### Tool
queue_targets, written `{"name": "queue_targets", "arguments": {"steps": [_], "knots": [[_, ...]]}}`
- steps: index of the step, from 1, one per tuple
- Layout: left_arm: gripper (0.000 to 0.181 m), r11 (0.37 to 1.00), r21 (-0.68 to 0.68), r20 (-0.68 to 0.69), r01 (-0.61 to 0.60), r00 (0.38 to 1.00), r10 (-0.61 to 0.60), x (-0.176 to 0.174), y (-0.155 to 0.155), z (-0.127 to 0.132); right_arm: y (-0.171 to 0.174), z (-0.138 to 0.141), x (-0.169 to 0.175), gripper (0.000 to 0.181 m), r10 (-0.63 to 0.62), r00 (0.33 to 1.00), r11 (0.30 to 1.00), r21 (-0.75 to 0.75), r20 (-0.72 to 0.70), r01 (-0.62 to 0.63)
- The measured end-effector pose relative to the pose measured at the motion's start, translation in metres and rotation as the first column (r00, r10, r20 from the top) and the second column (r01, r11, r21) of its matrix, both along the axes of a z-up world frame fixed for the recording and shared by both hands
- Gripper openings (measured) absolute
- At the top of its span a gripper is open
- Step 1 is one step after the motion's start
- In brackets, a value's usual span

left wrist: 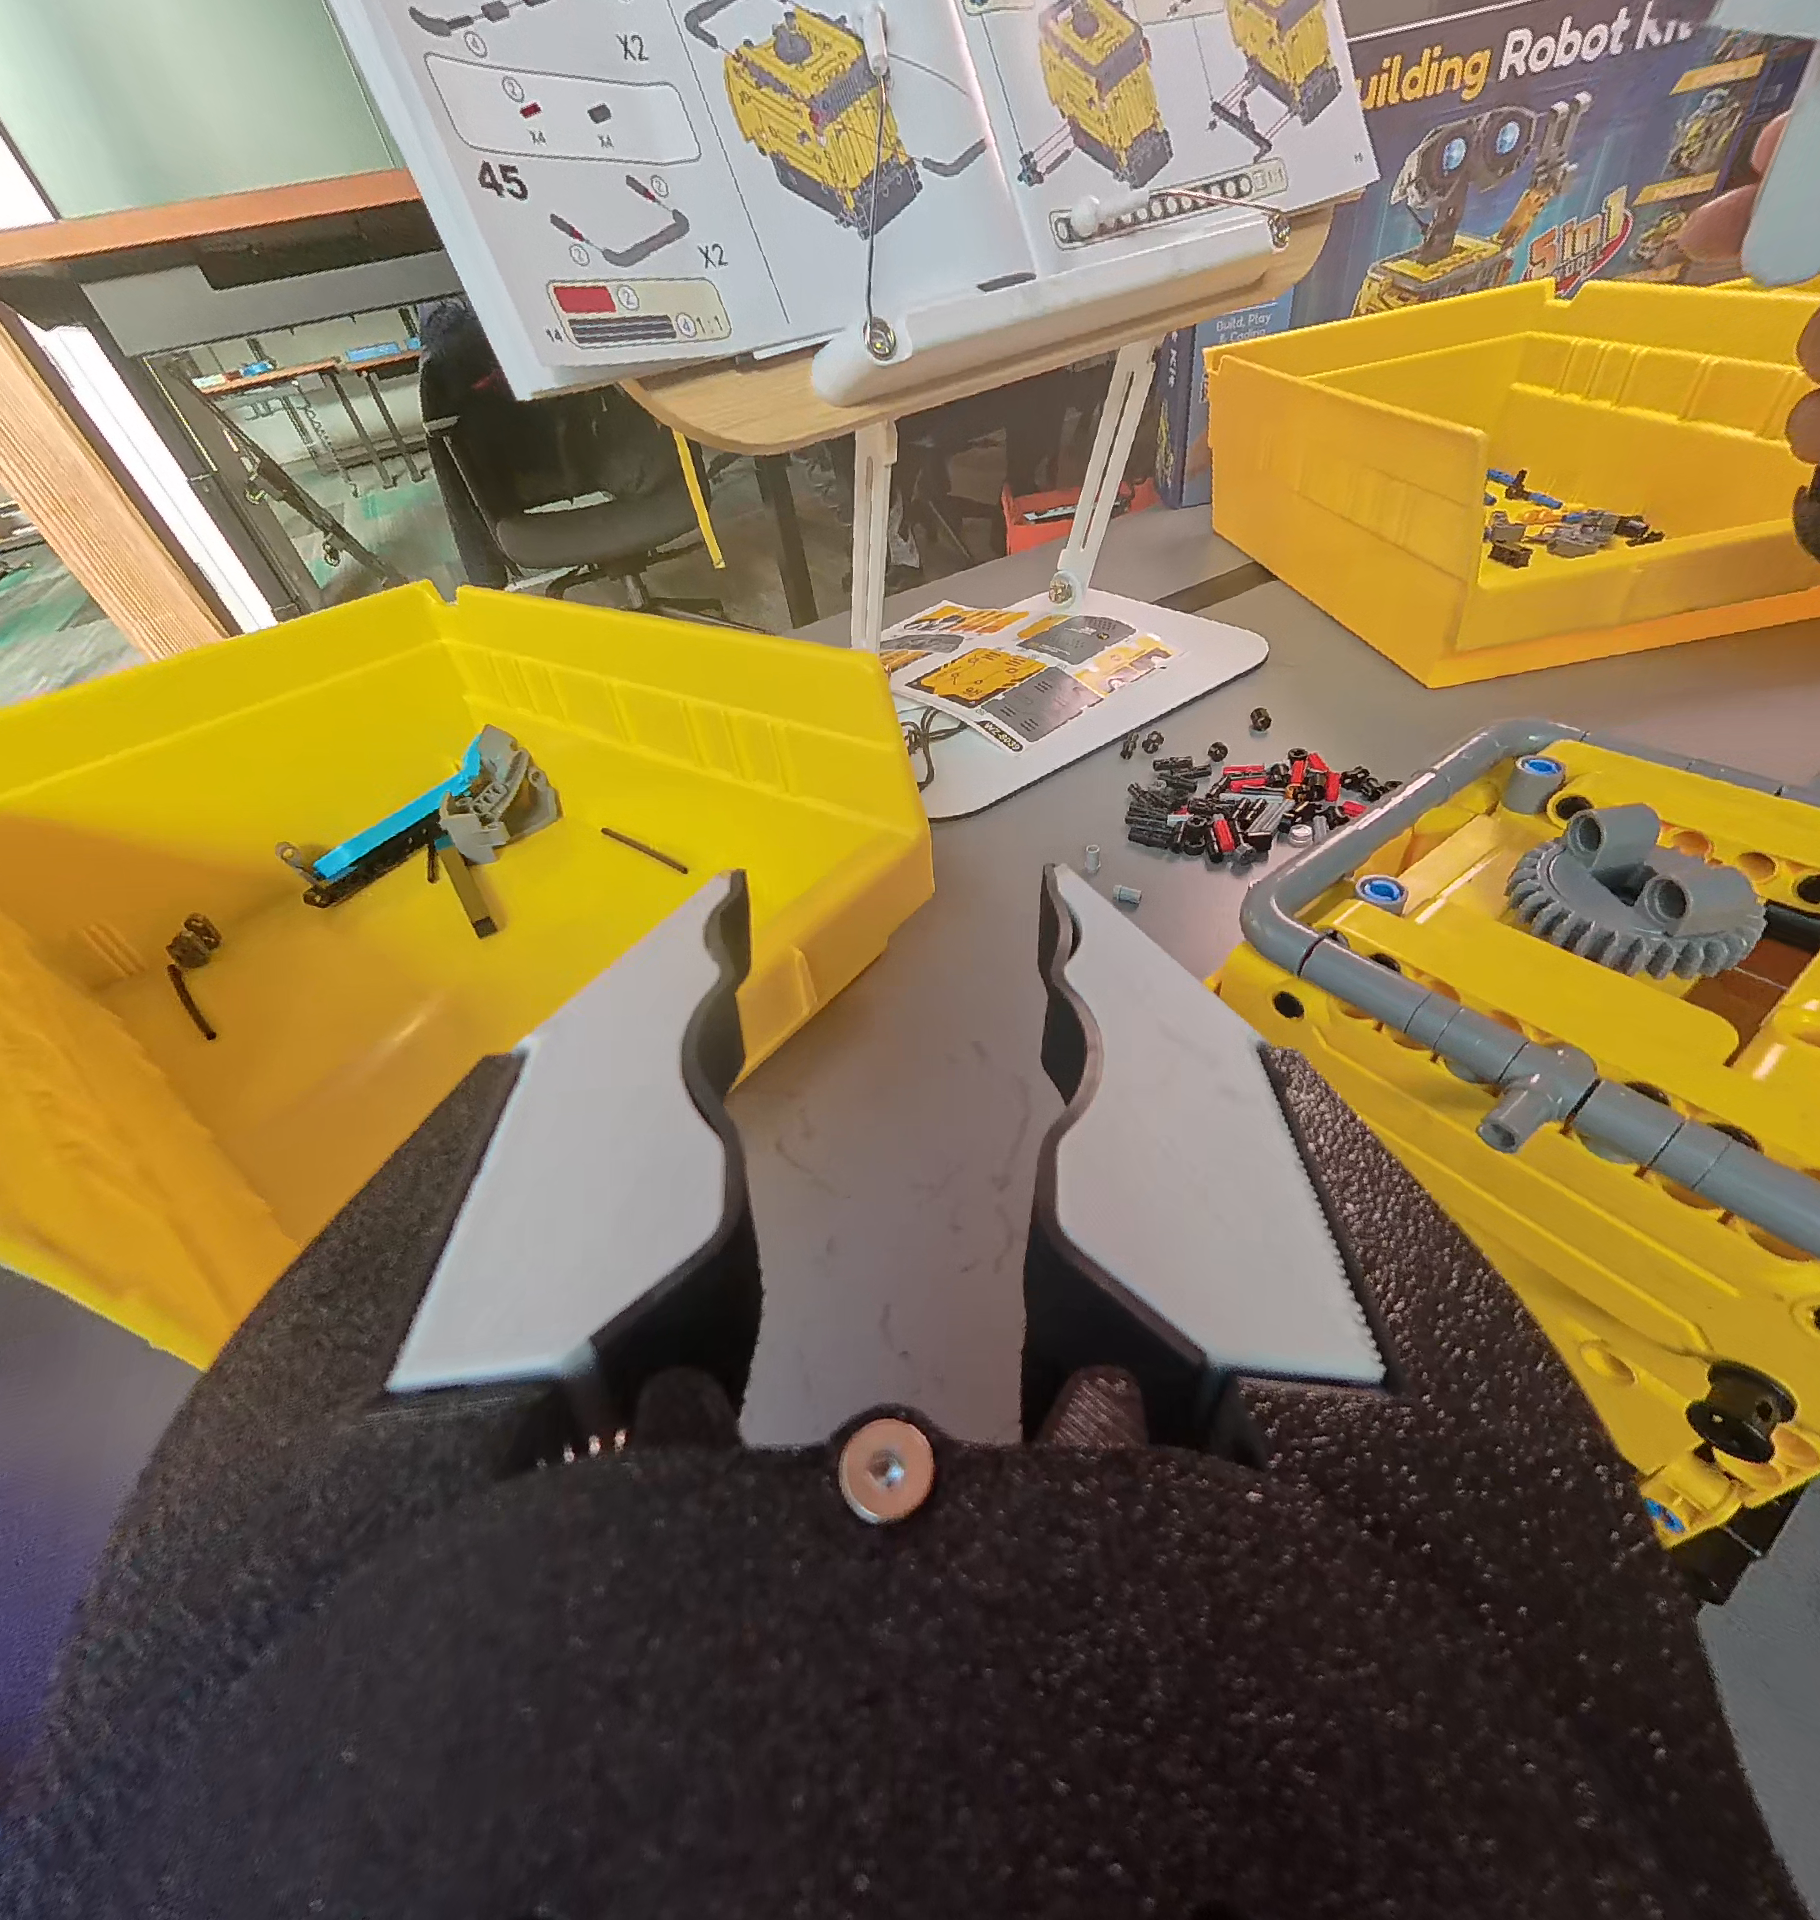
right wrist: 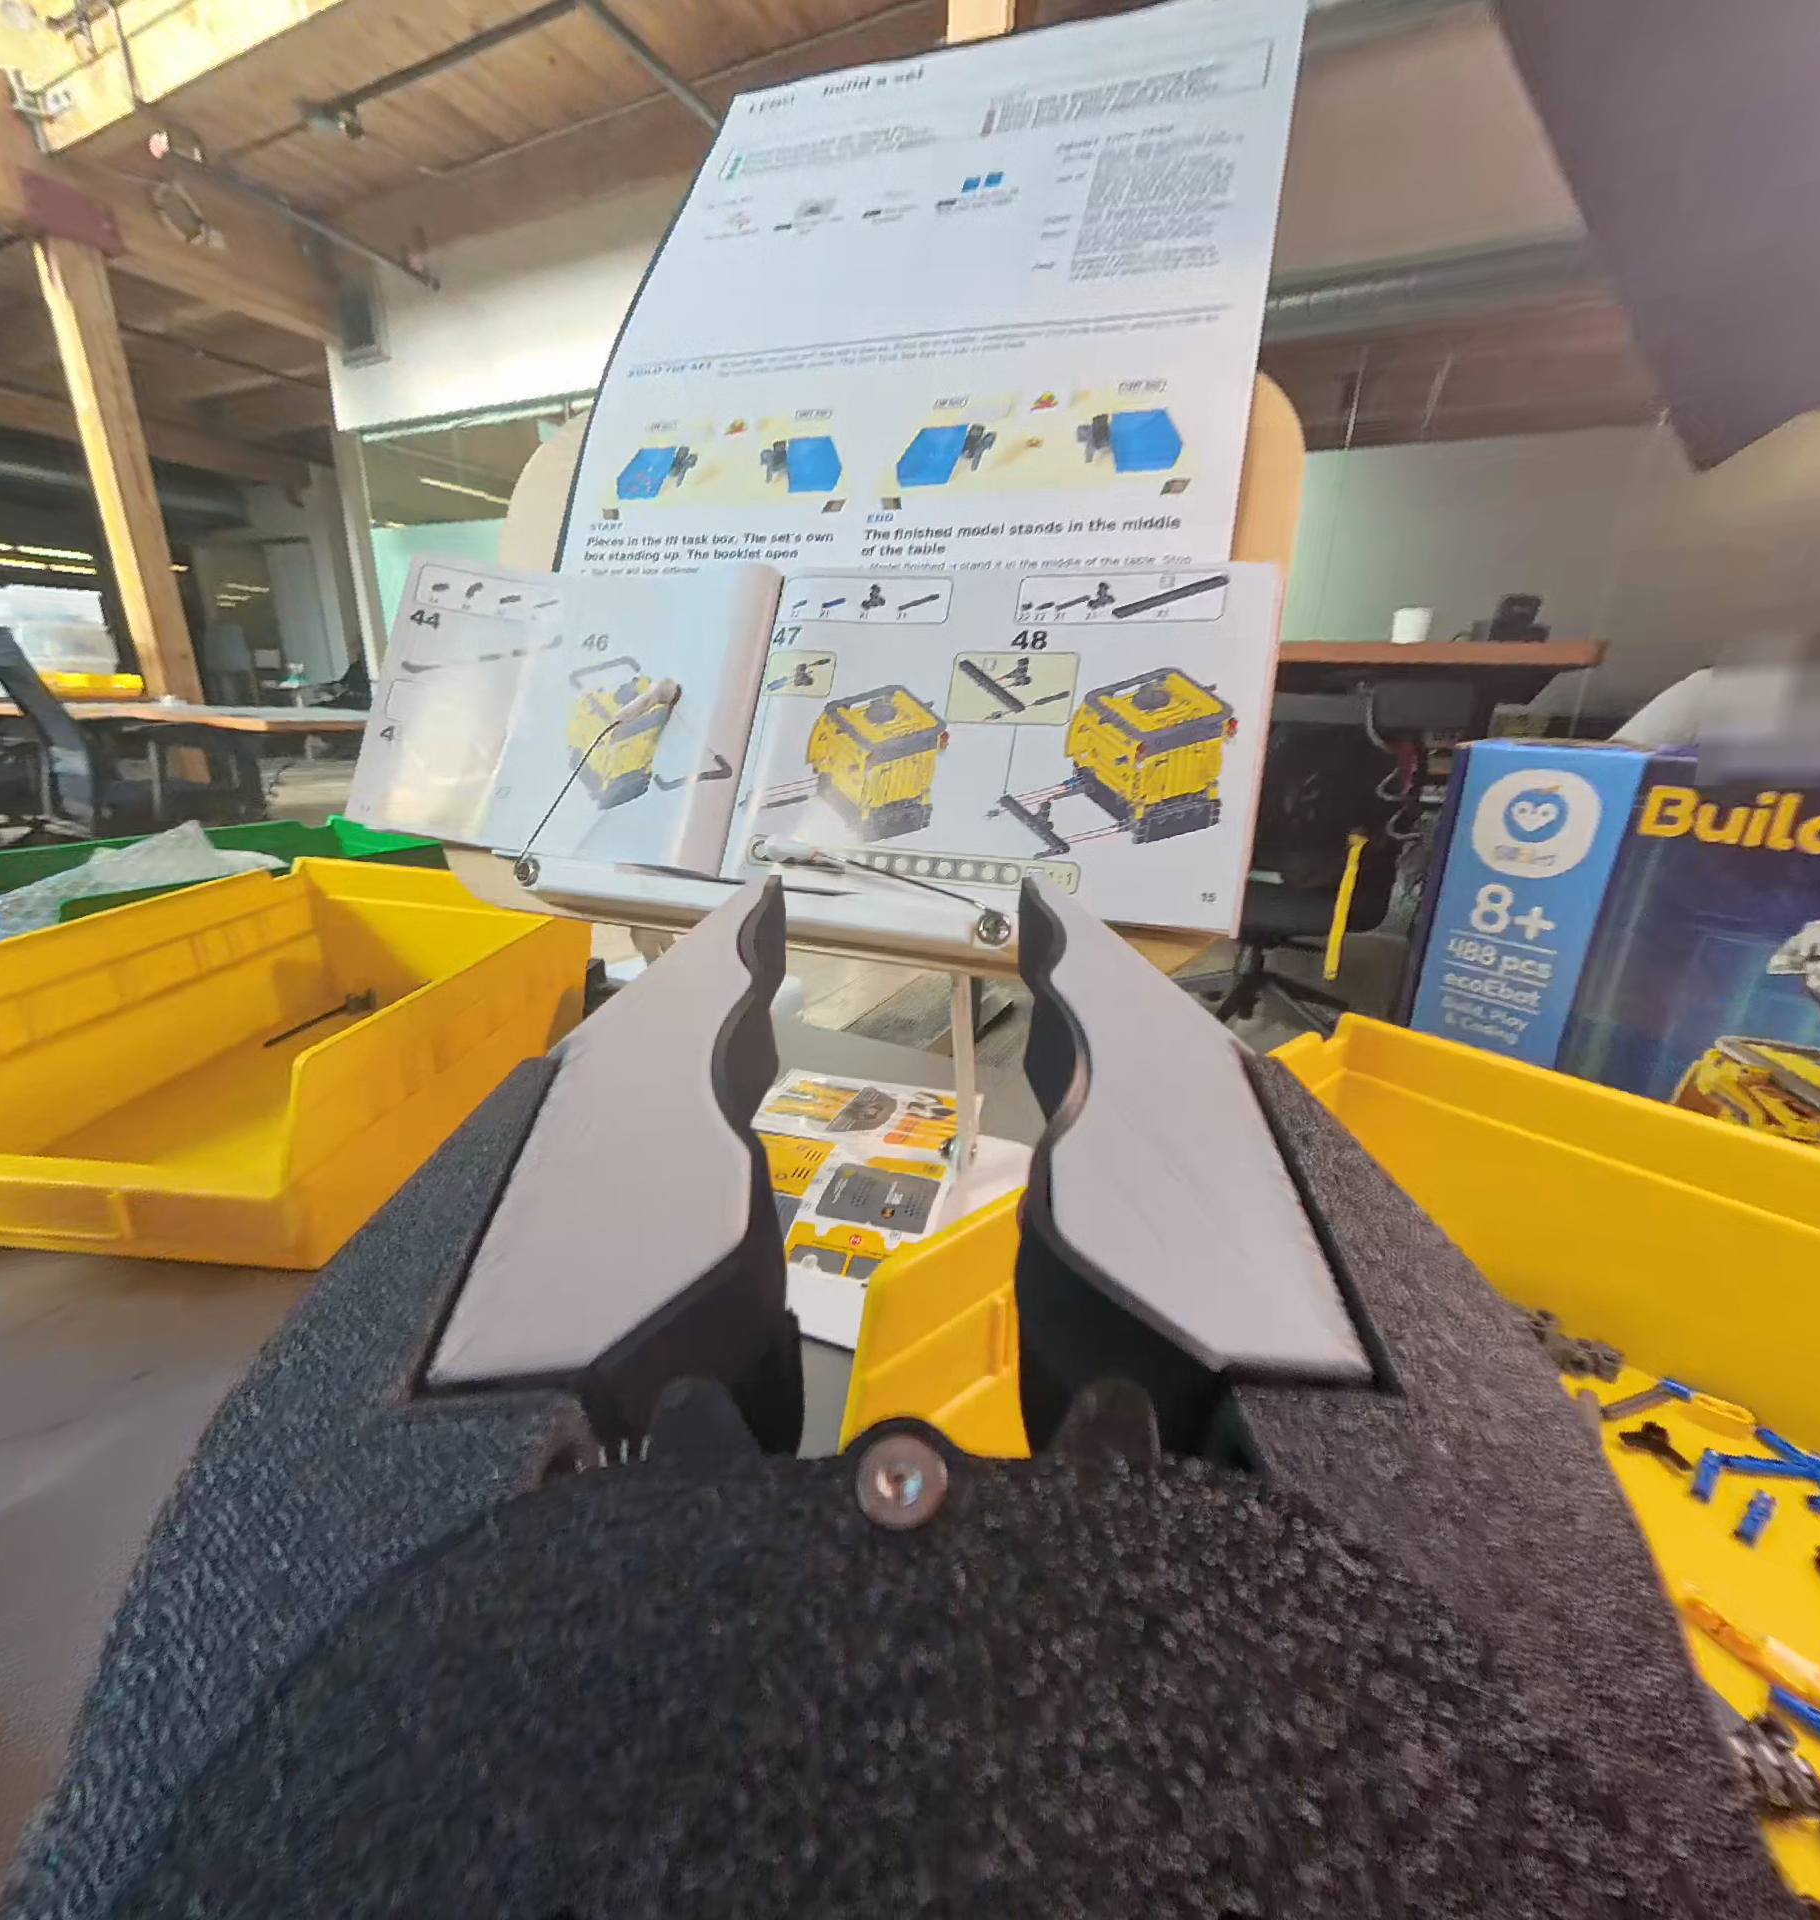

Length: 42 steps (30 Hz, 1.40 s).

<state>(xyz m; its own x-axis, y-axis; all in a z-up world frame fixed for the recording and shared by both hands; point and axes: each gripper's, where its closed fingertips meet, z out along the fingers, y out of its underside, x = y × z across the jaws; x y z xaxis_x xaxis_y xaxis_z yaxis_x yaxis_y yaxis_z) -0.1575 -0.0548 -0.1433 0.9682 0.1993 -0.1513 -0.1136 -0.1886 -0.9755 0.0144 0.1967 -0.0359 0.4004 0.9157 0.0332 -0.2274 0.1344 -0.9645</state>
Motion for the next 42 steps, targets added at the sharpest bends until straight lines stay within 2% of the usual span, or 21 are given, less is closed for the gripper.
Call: {"name": "queue_targets", "arguments": {"steps": [3, 7, 10, 13, 14, 16, 18, 20, 22, 24, 27, 29, 31, 34, 39, 42], "knots": [[0.054, 1.0, 0.012, 0.006, -0.011, 1.0, 0.011, -0.002, -0.002, 0.003, -0.003, -0.001, 0.008, 0.058, -0.049, 0.999, 0.995, 0.085, -0.019, 0.051], [0.049, 0.999, 0.03, 0.025, -0.023, 0.999, 0.023, -0.006, -0.006, 0.011, -0.02, -0.015, 0.003, 0.065, -0.009, 0.999, 0.991, 0.134, 0.035, 0.004], [0.051, 0.993, 0.111, -0.042, -0.05, 0.998, 0.055, -0.009, -0.026, 0.057, -0.036, -0.031, 0.0, 0.067, 0.048, 0.993, 0.987, 0.145, 0.107, -0.063], [0.055, 0.98, 0.174, -0.142, -0.096, 0.982, 0.122, -0.027, -0.067, 0.115, -0.05, -0.049, 0.002, 0.069, 0.102, 0.978, 0.983, 0.133, 0.18, -0.127], [0.057, 0.98, 0.143, -0.159, -0.136, 0.974, 0.159, -0.043, -0.082, 0.125, -0.054, -0.054, 0.004, 0.069, 0.121, 0.972, 0.981, 0.123, 0.2, -0.147], [0.054, 0.972, 0.02, -0.173, -0.235, 0.956, 0.235, -0.087, -0.117, 0.13, -0.062, -0.063, 0.009, 0.071, 0.15, 0.96, 0.979, 0.102, 0.236, -0.178], [0.052, 0.939, -0.168, -0.121, -0.3, 0.952, 0.282, -0.134, -0.15, 0.111, -0.069, -0.07, 0.014, 0.072, 0.172, 0.949, 0.975, 0.089, 0.266, -0.202], [0.051, 0.893, -0.356, 0.01, -0.275, 0.955, 0.298, -0.169, -0.178, 0.075, -0.073, -0.077, 0.017, 0.072, 0.177, 0.939, 0.974, 0.087, 0.295, -0.211], [0.048, 0.838, -0.484, 0.074, -0.251, 0.943, 0.326, -0.194, -0.199, 0.042, -0.077, -0.079, 0.019, 0.072, 0.18, 0.932, 0.972, 0.089, 0.315, -0.218], [0.046, 0.766, -0.599, 0.098, -0.234, 0.928, 0.36, -0.212, -0.213, 0.011, -0.079, -0.08, 0.021, 0.072, 0.173, 0.927, 0.972, 0.094, 0.333, -0.216], [0.04, 0.668, -0.717, 0.093, -0.196, 0.924, 0.372, -0.229, -0.214, -0.028, -0.08, -0.081, 0.023, 0.072, 0.163, 0.923, 0.972, 0.102, 0.35, -0.21], [0.029, 0.614, -0.772, 0.108, -0.168, 0.916, 0.386, -0.236, -0.209, -0.051, -0.081, -0.084, 0.024, 0.071, 0.157, 0.918, 0.973, 0.099, 0.365, -0.206], [0.026, 0.565, -0.812, 0.129, -0.146, 0.899, 0.418, -0.243, -0.204, -0.071, -0.082, -0.086, 0.028, 0.071, 0.147, 0.912, 0.975, 0.102, 0.382, -0.199], [0.023, 0.537, -0.837, 0.171, -0.105, 0.882, 0.439, -0.245, -0.198, -0.09, -0.086, -0.091, 0.037, 0.069, 0.137, 0.903, 0.974, 0.112, 0.407, -0.198], [0.024, 0.549, -0.826, 0.154, -0.129, 0.885, 0.44, -0.254, -0.19, -0.094, -0.084, -0.109, 0.045, 0.068, 0.131, 0.892, 0.98, 0.08, 0.434, -0.183], [0.029, 0.54, -0.827, 0.119, -0.153, 0.893, 0.435, -0.26, -0.188, -0.095, -0.083, -0.11, 0.041, 0.068, 0.152, 0.891, 0.98, 0.053, 0.427, -0.193]]}}
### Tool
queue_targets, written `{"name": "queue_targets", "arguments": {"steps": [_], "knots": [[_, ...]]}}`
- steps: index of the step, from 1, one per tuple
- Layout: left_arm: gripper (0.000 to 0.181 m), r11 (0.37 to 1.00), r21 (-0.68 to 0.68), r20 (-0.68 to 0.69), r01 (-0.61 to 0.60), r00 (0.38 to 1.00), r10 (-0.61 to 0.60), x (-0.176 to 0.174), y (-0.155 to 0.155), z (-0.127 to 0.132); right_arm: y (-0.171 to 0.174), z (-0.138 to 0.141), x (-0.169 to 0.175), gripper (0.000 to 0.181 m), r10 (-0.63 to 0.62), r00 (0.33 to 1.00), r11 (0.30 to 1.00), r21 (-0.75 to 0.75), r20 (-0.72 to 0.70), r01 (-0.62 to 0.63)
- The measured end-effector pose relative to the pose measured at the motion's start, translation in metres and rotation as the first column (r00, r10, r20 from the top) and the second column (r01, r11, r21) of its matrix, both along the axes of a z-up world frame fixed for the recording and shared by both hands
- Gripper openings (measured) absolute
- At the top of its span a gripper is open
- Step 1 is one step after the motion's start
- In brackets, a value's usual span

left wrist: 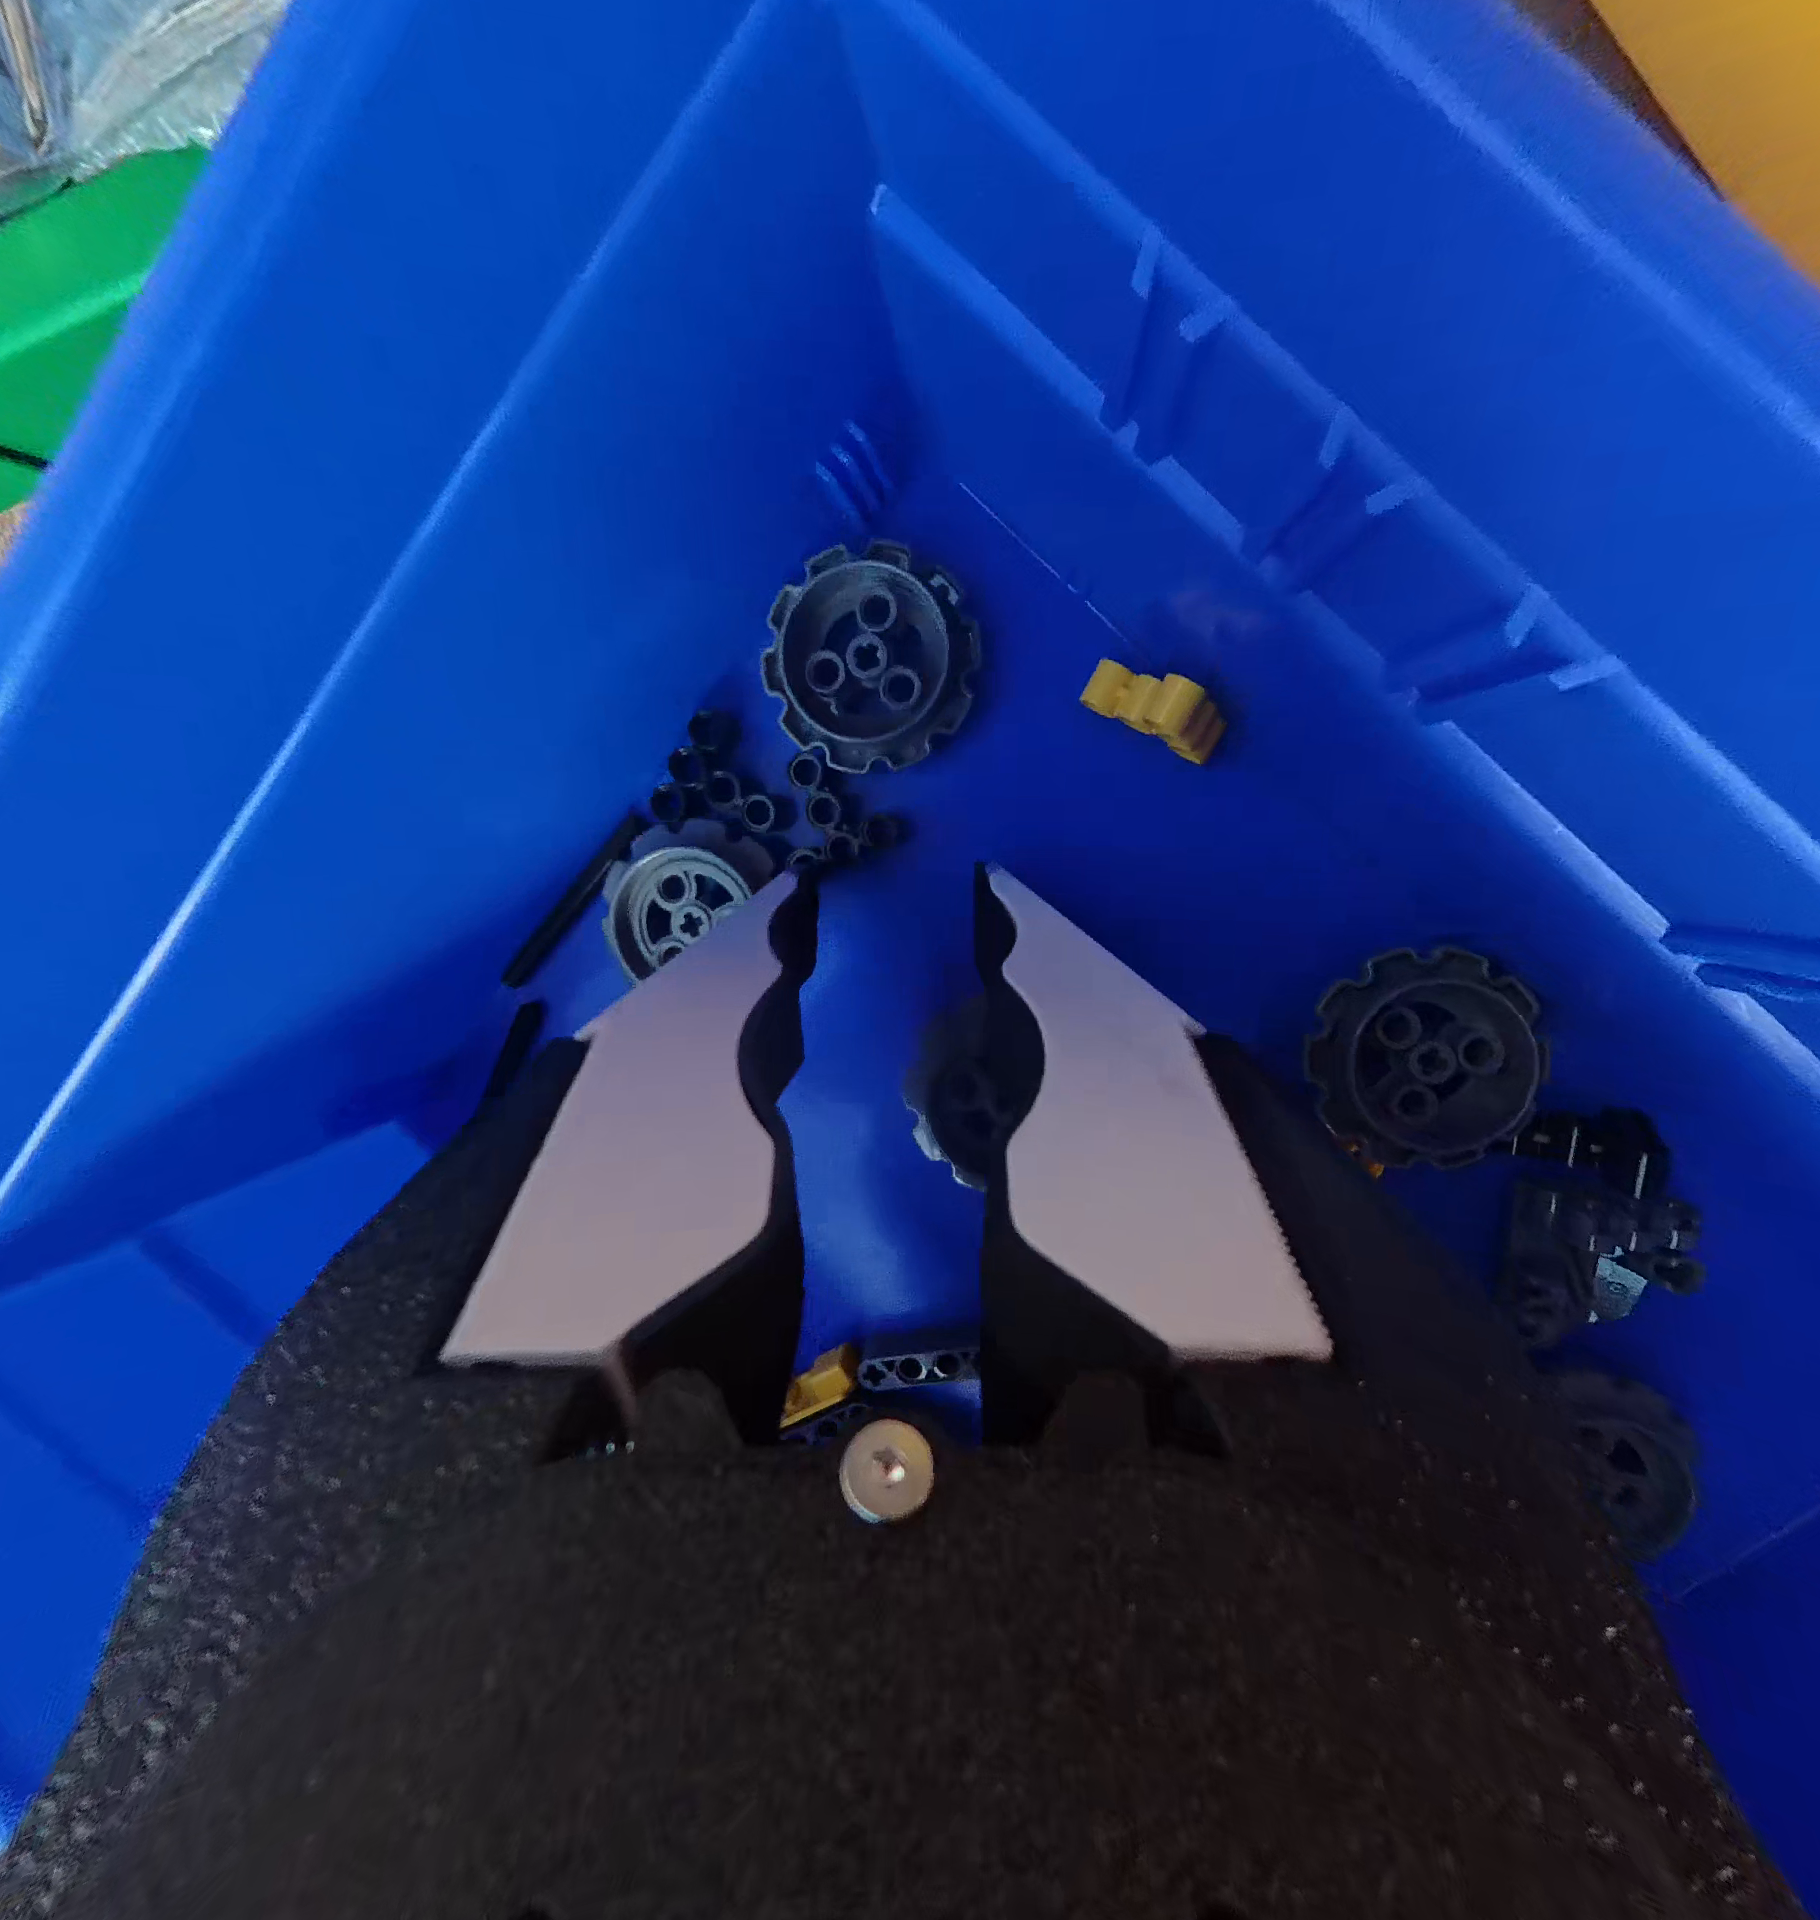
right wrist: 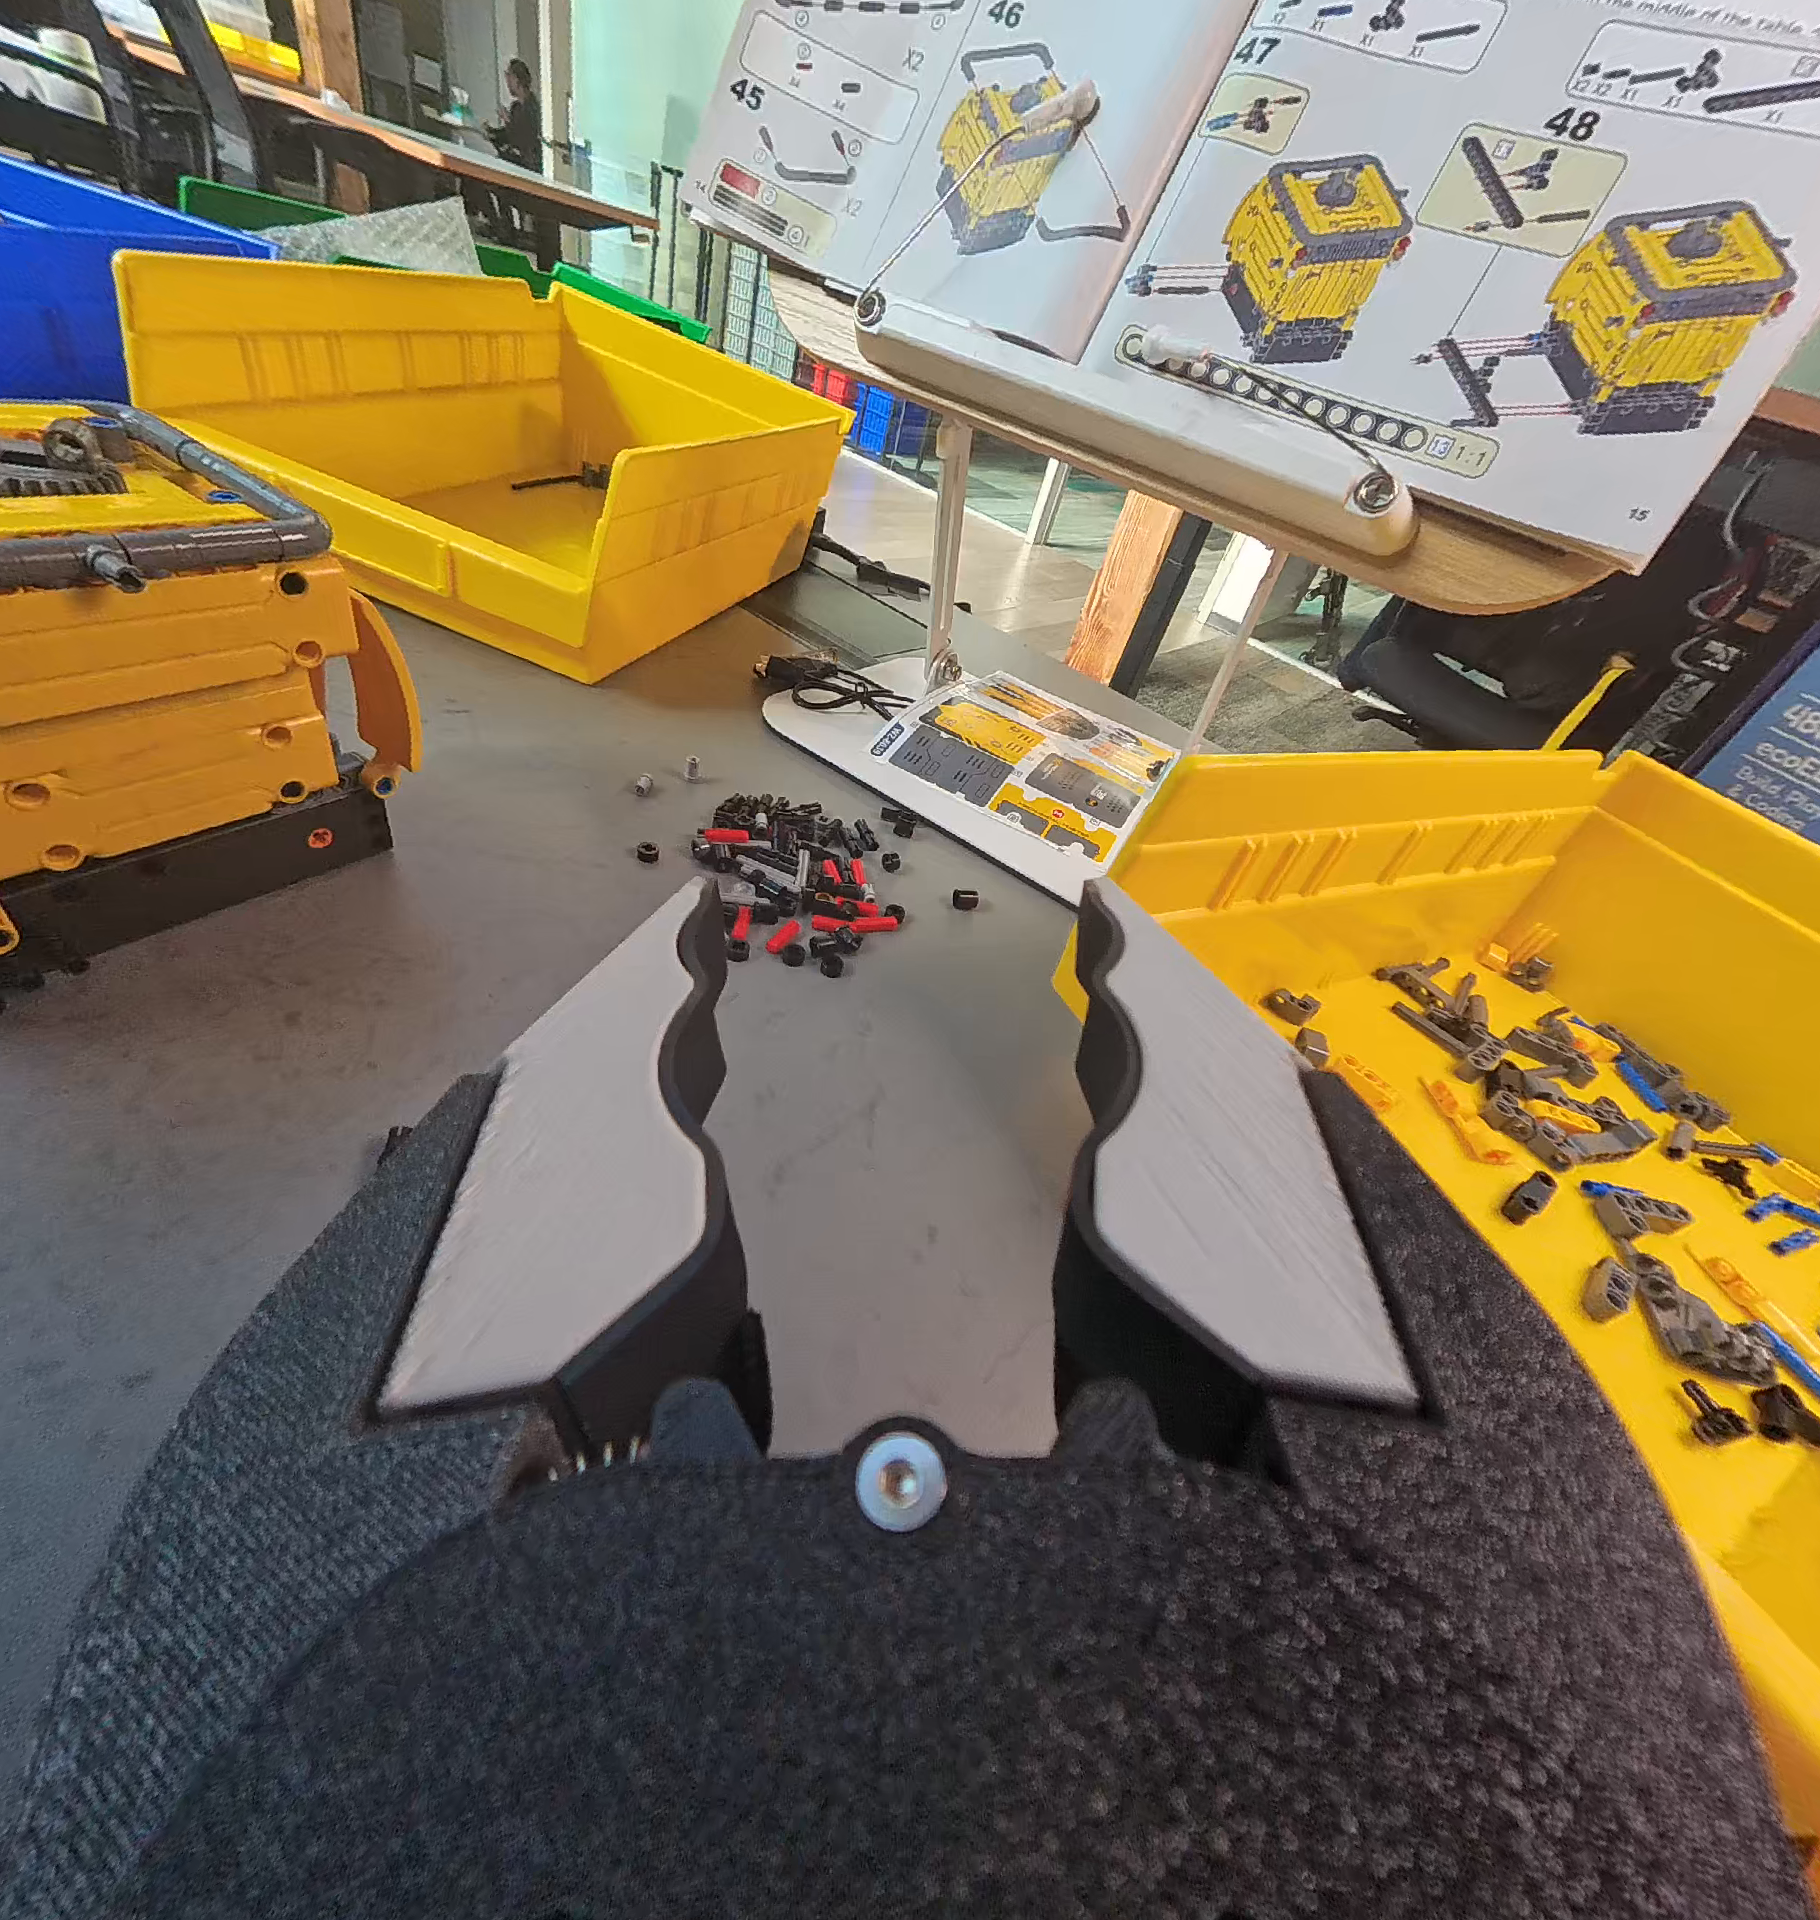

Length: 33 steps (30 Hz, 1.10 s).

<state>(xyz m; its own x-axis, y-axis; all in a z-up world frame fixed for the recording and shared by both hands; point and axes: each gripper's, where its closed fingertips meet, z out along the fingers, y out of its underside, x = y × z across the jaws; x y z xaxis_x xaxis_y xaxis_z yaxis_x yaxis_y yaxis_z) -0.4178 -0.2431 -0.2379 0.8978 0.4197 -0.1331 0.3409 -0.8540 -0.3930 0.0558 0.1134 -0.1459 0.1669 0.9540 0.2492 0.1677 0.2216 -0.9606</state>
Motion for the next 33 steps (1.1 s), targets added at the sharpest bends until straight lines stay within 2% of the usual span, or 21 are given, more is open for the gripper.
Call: {"name": "queue_targets", "arguments": {"steps": [7, 10, 12, 16, 21, 22, 29, 31, 33], "knots": [[0.031, 0.998, -0.052, -0.086, 0.023, 0.996, -0.027, -0.011, 0.002, 0.002, -0.003, -0.002, 0.0, 0.067, 0.011, 1.0, 1.0, 0.023, 0.013, -0.011], [0.03, 0.998, -0.058, -0.078, 0.026, 0.996, -0.03, -0.014, 0.004, -0.001, -0.003, -0.003, 0.0, 0.066, 0.015, 1.0, 1.0, 0.014, 0.015, -0.015], [0.021, 0.998, -0.053, -0.077, 0.019, 0.997, -0.023, -0.017, 0.005, -0.001, -0.003, -0.003, 0.0, 0.066, 0.018, 1.0, 1.0, 0.017, 0.017, -0.019], [0.014, 0.994, -0.104, -0.083, 0.033, 0.996, -0.042, -0.016, 0.0, -0.001, -0.006, -0.003, 0.0, 0.065, 0.029, 0.999, 0.999, 0.027, 0.02, -0.03], [0.012, 0.989, -0.136, -0.139, 0.056, 0.987, -0.075, -0.01, -0.011, 0.005, -0.008, -0.002, 0.001, 0.065, 0.04, 0.999, 0.999, 0.028, 0.013, -0.04], [0.006, 0.991, -0.118, -0.154, 0.058, 0.985, -0.076, -0.008, -0.013, 0.012, -0.008, -0.002, 0.001, 0.065, 0.039, 0.999, 0.999, 0.028, 0.012, -0.04], [0.005, 0.995, 0.074, -0.273, 0.073, 0.961, -0.051, 0.008, -0.021, 0.096, -0.01, -0.003, 0.001, 0.065, 0.052, 0.999, 0.998, 0.02, 0.011, -0.052], [0.005, 0.986, 0.129, -0.289, 0.109, 0.955, -0.068, 0.021, -0.016, 0.119, -0.011, -0.002, 0.001, 0.064, 0.054, 0.998, 0.998, 0.026, 0.008, -0.054], [0.005, 0.964, 0.188, -0.285, 0.188, 0.95, -0.13, 0.049, -0.001, 0.138, -0.011, -0.002, 0.001, 0.064, 0.055, 0.998, 0.998, 0.032, 0.006, -0.055]]}}
